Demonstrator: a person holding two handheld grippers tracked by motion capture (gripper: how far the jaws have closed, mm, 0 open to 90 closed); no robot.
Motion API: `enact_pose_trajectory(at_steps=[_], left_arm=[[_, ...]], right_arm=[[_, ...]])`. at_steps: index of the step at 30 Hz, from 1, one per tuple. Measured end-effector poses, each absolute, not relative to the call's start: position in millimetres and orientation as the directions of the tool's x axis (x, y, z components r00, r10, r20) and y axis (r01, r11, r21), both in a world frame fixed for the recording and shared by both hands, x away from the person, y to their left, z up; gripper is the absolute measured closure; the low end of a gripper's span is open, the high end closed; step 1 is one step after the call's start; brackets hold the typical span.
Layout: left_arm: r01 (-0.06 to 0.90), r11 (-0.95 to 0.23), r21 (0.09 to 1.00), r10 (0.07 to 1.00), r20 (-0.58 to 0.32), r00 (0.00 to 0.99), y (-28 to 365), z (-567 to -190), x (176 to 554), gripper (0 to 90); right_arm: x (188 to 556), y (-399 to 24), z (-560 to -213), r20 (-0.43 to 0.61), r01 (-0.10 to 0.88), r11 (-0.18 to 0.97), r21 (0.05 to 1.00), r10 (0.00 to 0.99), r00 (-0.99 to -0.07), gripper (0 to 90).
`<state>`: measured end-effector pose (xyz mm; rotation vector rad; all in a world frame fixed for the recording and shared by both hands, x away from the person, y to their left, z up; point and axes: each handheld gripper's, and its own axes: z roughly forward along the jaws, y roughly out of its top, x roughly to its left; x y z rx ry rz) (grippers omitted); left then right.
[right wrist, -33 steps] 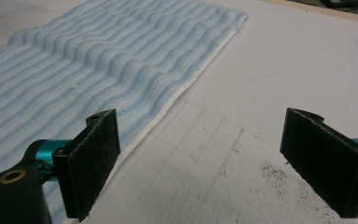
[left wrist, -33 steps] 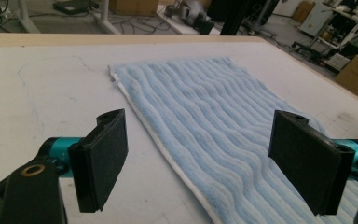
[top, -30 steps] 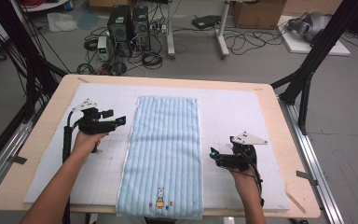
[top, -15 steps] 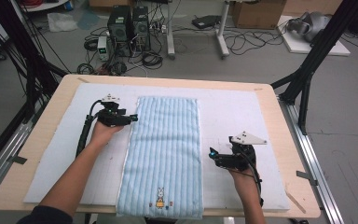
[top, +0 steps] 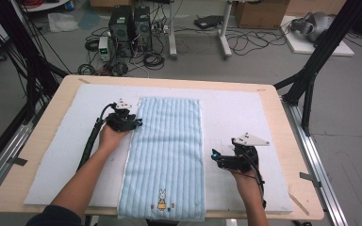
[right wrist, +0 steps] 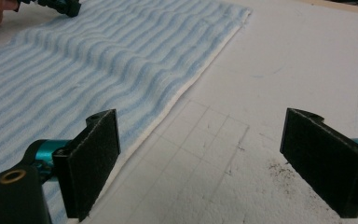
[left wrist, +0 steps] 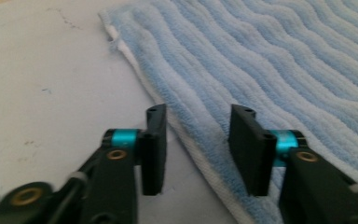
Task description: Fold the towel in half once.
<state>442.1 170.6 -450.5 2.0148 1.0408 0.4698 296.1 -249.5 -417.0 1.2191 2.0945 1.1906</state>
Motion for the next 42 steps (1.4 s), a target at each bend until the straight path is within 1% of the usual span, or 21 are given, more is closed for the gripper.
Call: enact_pose_trajectory(at_steps=[1,3,5,8,11,12,15,18,20,23,28,29,31,32,33,35,37,40,42], left_arm=[[0.507,-0.337,0.793,0.799,-0.044,0.600,170,-451,442,74.1],[0.502,-0.338,0.796,0.795,-0.044,0.604,169,-451,442,83.6],[0.512,-0.322,0.796,0.802,-0.058,0.595,170,-451,443,85.5],[0.549,-0.253,0.797,0.820,-0.125,0.559,176,-452,446,85.5],[0.565,-0.218,0.796,0.824,-0.160,0.543,179,-452,447,85.3],[0.564,-0.230,0.793,0.823,-0.151,0.548,179,-452,447,85.3],[0.564,-0.229,0.794,0.820,-0.155,0.551,180,-452,448,85.3],[0.564,-0.223,0.795,0.819,-0.161,0.551,180,-453,448,85.4],[0.563,-0.230,0.794,0.818,-0.156,0.554,179,-453,447,85.4],[0.560,-0.238,0.793,0.815,-0.150,0.559,179,-452,447,85.5],[0.561,-0.238,0.793,0.814,-0.153,0.560,179,-452,447,85.6],[0.562,-0.238,0.792,0.814,-0.153,0.560,179,-452,447,85.6],[0.562,-0.233,0.794,0.813,-0.158,0.561,179,-453,447,85.8],[0.561,-0.232,0.795,0.811,-0.161,0.563,179,-453,447,85.9],[0.560,-0.229,0.796,0.810,-0.164,0.563,179,-453,447,86.1],[0.559,-0.232,0.796,0.807,-0.163,0.567,180,-452,447,86.3],[0.566,-0.205,0.798,0.810,-0.186,0.556,182,-452,448,86.6],[0.569,-0.122,0.813,0.809,-0.251,0.532,187,-451,451,86.8],[0.555,-0.088,0.827,0.808,-0.266,0.525,190,-448,452,86.8]], right_arm=[[296,-249,-417,0.049,0.481,0.242,0.842,0.855,-0.516,11.1],[297,-249,-418,0.048,0.482,0.242,0.842,0.856,-0.515,11.1],[299,-247,-417,0.058,0.487,0.236,0.841,0.855,-0.515,11.2],[307,-243,-417,0.068,0.497,0.232,0.836,0.855,-0.514,11.2],[324,-238,-416,0.081,0.521,0.224,0.824,0.863,-0.499,12.2],[332,-237,-416,0.092,0.535,0.225,0.814,0.861,-0.501,15.6],[354,-229,-419,0.120,0.569,0.226,0.790,0.854,-0.505,21.9],[375,-218,-423,0.135,0.599,0.219,0.770,0.862,-0.489,29.8],[389,-211,-426,0.138,0.613,0.235,0.754,0.856,-0.498,38.5],[406,-199,-431,0.128,0.635,0.248,0.732,0.865,-0.486,46.0],[430,-185,-441,0.126,0.660,0.229,0.715,0.887,-0.443,50.6],[433,-182,-444,0.120,0.664,0.239,0.708,0.886,-0.447,51.9],[434,-176,-444,0.048,0.643,0.286,0.711,0.892,-0.450,59.8],[435,-176,-443,0.042,0.639,0.291,0.711,0.891,-0.452,69.2],[435,-176,-442,0.054,0.641,0.292,0.709,0.885,-0.463,85.1],[435,-172,-442,0.014,0.633,0.328,0.702,0.881,-0.473,86.3],[437,-170,-441,-0.005,0.632,0.341,0.696,0.882,-0.471,86.9],[440,-173,-440,0.025,0.624,0.295,0.724,0.892,-0.451,87.1],[441,-177,-439,0.057,0.617,0.252,0.745,0.898,-0.436,87.1]])
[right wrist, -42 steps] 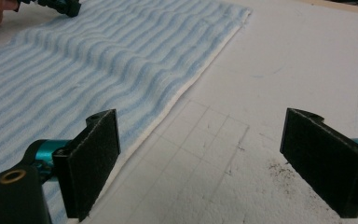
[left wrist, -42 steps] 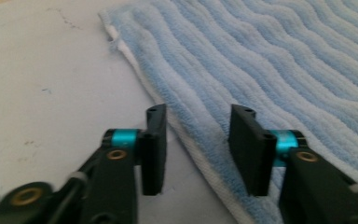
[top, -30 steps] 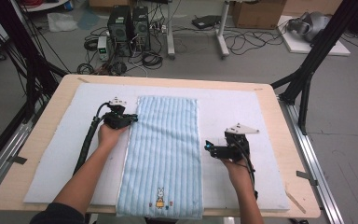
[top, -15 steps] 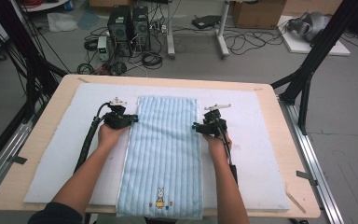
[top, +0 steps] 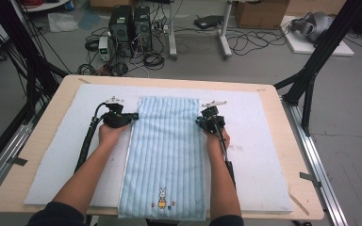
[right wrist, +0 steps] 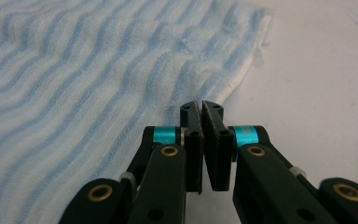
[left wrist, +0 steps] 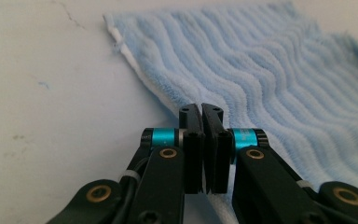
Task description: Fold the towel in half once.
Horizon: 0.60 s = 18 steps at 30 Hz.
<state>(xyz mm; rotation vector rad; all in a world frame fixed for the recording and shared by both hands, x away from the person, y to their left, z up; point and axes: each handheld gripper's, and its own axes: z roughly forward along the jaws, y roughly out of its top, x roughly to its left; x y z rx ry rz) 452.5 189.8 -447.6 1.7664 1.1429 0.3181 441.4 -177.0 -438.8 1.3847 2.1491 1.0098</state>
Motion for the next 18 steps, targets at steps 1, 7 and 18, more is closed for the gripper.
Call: enact_pose_trajectory(at_steps=[1,7,18], left_arm=[[0.550,-0.069,0.833,0.805,-0.279,0.524,191,-446,453,86.8],[0.549,-0.046,0.834,0.786,-0.309,0.535,197,-441,452,86.6],[0.497,-0.079,0.864,0.748,-0.278,0.602,203,-426,431,86.4]], right_arm=[[442,-179,-438,0.066,0.607,0.239,0.758,0.898,-0.435,87.0],[442,-182,-427,0.102,0.583,0.199,0.787,0.891,-0.442,87.0],[420,-188,-410,0.151,0.561,0.183,0.807,0.856,-0.495,86.9]])
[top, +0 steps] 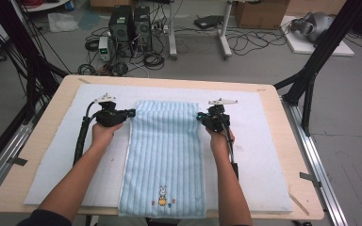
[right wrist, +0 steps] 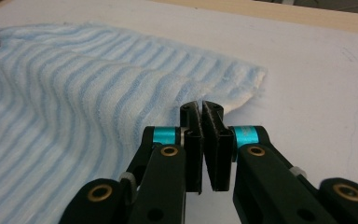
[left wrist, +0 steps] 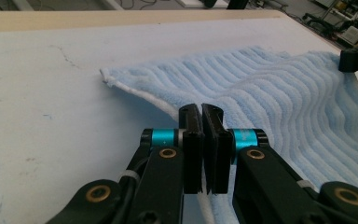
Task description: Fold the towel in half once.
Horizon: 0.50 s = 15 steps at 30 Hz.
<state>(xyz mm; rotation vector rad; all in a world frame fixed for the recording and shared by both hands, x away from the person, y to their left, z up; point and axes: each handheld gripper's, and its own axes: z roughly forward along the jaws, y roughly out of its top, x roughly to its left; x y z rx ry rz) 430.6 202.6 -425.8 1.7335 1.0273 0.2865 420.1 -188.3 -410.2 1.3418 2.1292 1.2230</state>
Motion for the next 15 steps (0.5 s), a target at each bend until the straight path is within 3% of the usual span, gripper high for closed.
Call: enact_pose_trajectory(at_steps=[7,15], left_arm=[[0.475,-0.126,0.871,0.725,-0.246,0.643,206,-420,407,86.3],[0.436,-0.100,0.894,0.698,-0.250,0.671,211,-409,382,86.3]], right_arm=[[396,-197,-405,0.220,0.557,0.150,0.817,0.812,-0.541,86.7],[372,-202,-397,0.237,0.537,0.141,0.832,0.784,-0.574,86.6]])
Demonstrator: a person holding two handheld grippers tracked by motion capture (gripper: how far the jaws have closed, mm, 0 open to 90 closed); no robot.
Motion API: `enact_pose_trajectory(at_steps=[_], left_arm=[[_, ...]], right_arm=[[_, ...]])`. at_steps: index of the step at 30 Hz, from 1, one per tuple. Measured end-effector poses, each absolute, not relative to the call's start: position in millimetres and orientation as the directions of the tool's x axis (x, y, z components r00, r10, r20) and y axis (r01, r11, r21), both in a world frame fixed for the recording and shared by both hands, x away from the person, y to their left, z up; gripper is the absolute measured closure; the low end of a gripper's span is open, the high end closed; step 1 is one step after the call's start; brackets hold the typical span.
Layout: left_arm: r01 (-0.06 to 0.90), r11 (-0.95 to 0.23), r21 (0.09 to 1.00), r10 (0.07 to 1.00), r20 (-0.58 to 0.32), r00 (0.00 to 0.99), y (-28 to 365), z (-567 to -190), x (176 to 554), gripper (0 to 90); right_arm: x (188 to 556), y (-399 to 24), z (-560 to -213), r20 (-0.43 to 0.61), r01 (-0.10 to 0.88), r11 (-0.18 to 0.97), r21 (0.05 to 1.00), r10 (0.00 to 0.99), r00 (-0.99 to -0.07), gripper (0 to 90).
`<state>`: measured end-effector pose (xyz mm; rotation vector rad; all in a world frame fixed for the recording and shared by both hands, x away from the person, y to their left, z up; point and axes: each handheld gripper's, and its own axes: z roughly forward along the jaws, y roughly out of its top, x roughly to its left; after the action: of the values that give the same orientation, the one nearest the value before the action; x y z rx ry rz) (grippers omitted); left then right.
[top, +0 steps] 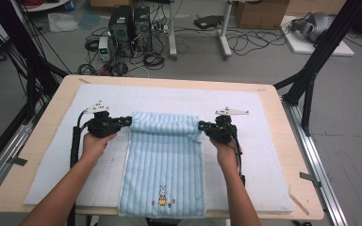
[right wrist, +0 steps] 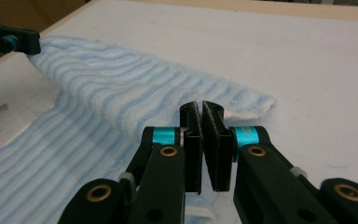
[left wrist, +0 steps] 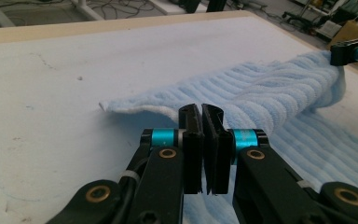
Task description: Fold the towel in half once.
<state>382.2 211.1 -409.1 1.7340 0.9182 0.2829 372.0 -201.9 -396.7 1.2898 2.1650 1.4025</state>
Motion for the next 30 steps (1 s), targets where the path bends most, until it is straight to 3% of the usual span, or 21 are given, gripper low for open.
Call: enact_pose_trajectory(at_steps=[9,22,27,29,30], left_arm=[[0.430,-0.144,0.892,0.653,-0.241,0.718,213,-412,346,86.3],[0.459,-0.212,0.863,0.628,-0.240,0.741,212,-440,309,86.2],[0.464,-0.217,0.859,0.623,-0.244,0.744,215,-445,305,86.0],[0.470,-0.214,0.856,0.629,-0.247,0.737,217,-447,305,83.1],[0.473,-0.211,0.855,0.646,-0.241,0.725,217,-448,305,74.9]], right_arm=[[347,-205,-389,0.213,0.523,0.188,0.831,0.761,-0.612,86.5],[300,-207,-425,0.209,0.567,0.258,0.783,0.749,-0.629,86.5],[292,-208,-431,0.241,0.578,0.234,0.782,0.741,-0.626,85.6],[291,-206,-432,0.207,0.574,0.267,0.774,0.750,-0.628,81.4],[291,-206,-432,0.201,0.572,0.270,0.775,0.753,-0.627,77.9]])
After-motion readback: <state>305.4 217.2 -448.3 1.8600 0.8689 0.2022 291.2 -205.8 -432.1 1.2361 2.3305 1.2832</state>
